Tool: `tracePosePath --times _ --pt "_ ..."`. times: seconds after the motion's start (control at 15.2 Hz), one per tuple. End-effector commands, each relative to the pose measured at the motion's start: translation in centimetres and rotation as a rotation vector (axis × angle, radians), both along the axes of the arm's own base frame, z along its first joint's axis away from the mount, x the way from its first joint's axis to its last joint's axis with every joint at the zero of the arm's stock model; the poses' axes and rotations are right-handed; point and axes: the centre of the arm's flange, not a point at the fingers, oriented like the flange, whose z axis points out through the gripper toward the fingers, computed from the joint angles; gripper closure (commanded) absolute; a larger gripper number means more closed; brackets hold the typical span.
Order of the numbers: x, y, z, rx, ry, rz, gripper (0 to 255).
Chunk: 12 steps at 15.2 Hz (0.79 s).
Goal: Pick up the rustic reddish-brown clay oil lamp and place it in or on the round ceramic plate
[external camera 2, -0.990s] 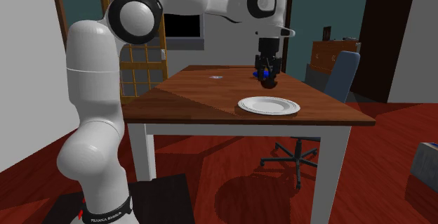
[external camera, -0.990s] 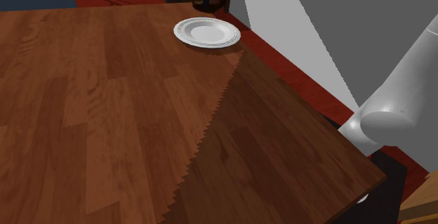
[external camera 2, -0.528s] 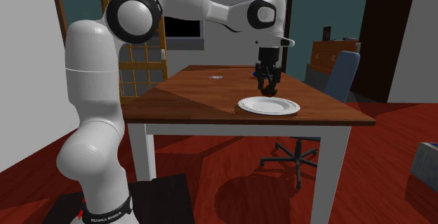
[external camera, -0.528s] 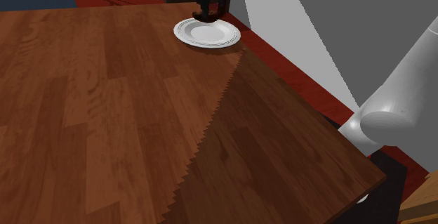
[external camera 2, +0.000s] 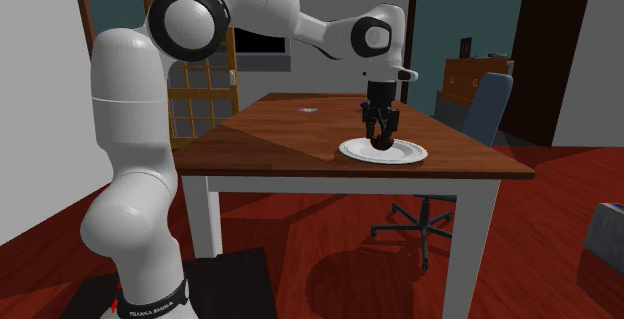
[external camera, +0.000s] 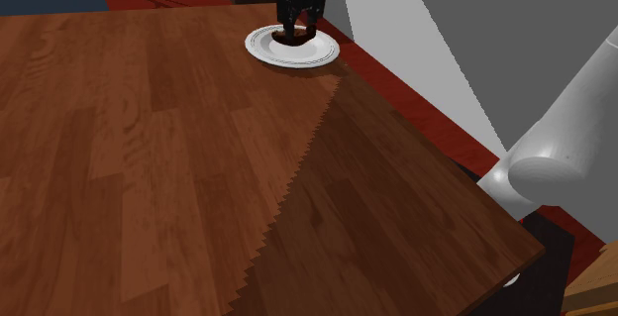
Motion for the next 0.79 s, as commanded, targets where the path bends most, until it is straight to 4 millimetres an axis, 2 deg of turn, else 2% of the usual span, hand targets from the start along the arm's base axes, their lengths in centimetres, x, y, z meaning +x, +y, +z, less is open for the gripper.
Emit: tracePosePath --times 0.0,0.26,0.33,0.66,0.73 --pt "0.0 0.0 -0.1 0.000 -0.001 0.000 255" --pt "0.0 0.0 -0.1 0.000 -0.001 0.000 255" --pt "0.0 0.0 -0.1 0.000 -0.001 0.000 0" --pt "0.0 0.0 -0.1 0.000 -0.001 0.000 0" --pt "0.0 0.0 1.2 0.000 -0.001 0.000 0"
